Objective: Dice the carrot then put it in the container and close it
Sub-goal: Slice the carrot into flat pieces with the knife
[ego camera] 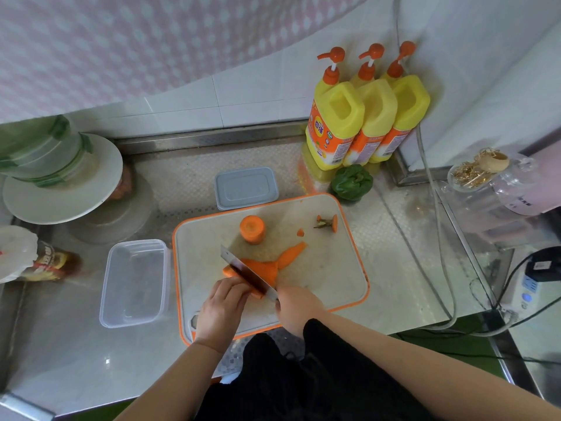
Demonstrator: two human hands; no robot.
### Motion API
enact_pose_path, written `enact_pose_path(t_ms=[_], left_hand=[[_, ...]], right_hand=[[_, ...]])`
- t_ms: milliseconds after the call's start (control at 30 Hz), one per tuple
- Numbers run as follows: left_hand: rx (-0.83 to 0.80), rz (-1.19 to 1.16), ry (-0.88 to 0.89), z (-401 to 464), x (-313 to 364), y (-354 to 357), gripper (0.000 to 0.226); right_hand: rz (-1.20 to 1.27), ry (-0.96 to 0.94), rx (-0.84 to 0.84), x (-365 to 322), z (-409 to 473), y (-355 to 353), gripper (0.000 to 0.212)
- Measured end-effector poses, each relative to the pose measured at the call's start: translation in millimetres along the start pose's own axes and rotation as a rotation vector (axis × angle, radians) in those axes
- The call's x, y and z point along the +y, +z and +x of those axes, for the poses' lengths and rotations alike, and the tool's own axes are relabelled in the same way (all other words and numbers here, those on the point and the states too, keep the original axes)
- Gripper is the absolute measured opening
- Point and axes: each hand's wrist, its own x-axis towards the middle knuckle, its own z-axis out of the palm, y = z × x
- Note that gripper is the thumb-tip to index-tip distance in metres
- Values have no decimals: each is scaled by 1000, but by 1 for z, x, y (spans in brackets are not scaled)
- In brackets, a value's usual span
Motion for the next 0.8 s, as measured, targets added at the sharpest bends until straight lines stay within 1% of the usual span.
enact_pose_path(t_ms=[67, 200, 267, 367, 400, 500, 600, 733, 800], left_hand=[[21, 9, 51, 3, -1, -1, 21], [9, 26, 111, 6, -5, -1, 18], [16, 27, 105, 5, -8, 1, 24], [40, 21, 112, 5, -8, 2, 43], [43, 17, 110, 6, -9, 2, 43], [46, 16, 99, 4, -9, 4, 34], [52, 5, 84, 2, -10, 6, 41], [33, -11, 40, -6, -11, 12, 23], [30, -33, 46, -8, -14, 15, 19]], right_hand=[[35, 17, -7, -1, -1, 1, 25], [84, 6, 45, -7, -10, -3, 28], [65, -18, 62, -10, -17, -5, 28], [41, -40, 75, -14, -25, -7, 25], [32, -37, 73, -15, -27, -9, 25], [10, -29, 57, -19, -29, -13, 22], [-12, -27, 37, -21, -29, -14, 20], [-29, 2, 20, -25, -28, -11, 19], [-30, 31, 19, -26, -28, -10, 18]])
